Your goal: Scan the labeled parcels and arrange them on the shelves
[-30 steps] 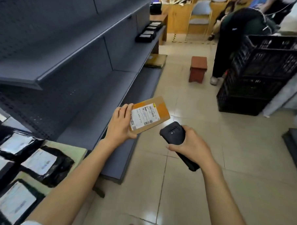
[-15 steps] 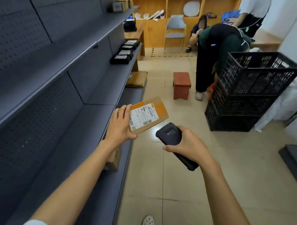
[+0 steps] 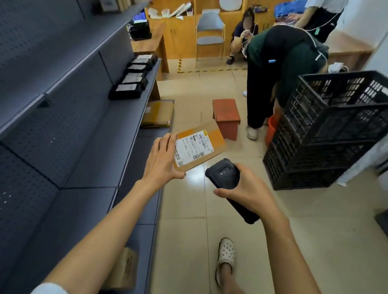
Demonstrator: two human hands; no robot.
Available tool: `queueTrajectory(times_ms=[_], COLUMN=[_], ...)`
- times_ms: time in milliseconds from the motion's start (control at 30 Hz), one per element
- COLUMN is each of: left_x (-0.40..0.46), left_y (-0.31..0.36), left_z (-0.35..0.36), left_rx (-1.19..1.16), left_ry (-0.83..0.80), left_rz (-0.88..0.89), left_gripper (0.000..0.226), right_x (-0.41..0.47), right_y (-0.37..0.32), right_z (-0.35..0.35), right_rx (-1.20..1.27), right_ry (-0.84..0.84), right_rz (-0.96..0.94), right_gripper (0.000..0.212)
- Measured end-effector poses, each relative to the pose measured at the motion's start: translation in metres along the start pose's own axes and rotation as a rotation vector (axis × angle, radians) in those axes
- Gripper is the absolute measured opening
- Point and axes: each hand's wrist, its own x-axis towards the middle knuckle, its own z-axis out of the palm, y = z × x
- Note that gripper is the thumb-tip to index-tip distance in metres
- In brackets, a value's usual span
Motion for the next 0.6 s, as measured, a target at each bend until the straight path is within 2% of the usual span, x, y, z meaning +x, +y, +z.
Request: queueTrajectory(times_ms=[167,300,600], left_x=[0.141,0.245,0.407], left_y=[-0.03,-0.051,-0.134], left_z=[0.012,0.005,0.025], left_rx=[0.015,0.041,0.054], left_ry=[0.044,0.11,0.154], left_rz=[-0.085,-0.155,-0.286], left_gripper=[0.127,0.126,0.129], right_x=[0.167,0.289,0.503], right_y=[-0.005,-0.026,-0.078], right_z=[-0.033,-0.06,-0.062], right_rx=[0.006,-0.027,-0.12], right_ry=[-0.014,-0.018,-0.111], right_rz=[-0.087,-0.151,-0.27], right_gripper=[0.072,0.075,0.066])
